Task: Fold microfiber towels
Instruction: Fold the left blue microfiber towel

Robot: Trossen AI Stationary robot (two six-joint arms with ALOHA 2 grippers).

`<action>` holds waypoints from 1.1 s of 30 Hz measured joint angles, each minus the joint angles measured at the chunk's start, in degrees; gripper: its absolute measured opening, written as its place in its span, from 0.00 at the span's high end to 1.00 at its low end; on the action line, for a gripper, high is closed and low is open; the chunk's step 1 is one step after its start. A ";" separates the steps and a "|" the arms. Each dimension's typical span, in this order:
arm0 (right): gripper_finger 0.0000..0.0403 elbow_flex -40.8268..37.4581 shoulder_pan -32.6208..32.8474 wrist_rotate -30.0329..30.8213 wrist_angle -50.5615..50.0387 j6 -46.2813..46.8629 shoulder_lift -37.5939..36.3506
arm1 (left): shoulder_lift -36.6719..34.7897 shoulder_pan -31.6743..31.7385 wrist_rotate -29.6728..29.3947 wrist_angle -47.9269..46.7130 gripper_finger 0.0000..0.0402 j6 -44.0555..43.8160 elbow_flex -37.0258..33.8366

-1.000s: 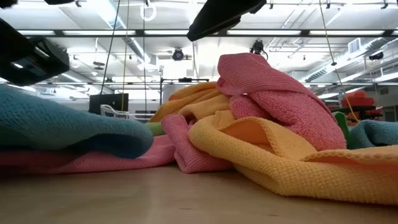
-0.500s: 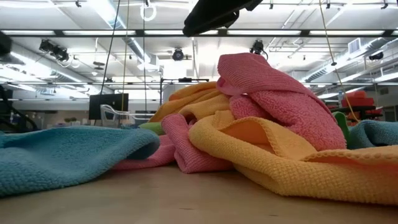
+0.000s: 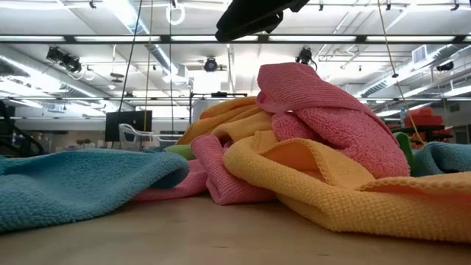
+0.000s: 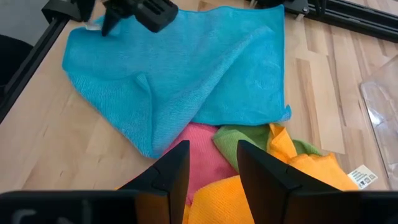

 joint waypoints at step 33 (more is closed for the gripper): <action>0.65 -0.02 -0.02 0.00 0.45 -0.37 0.02 | 2.78 1.16 14.11 2.60 0.98 -0.34 1.43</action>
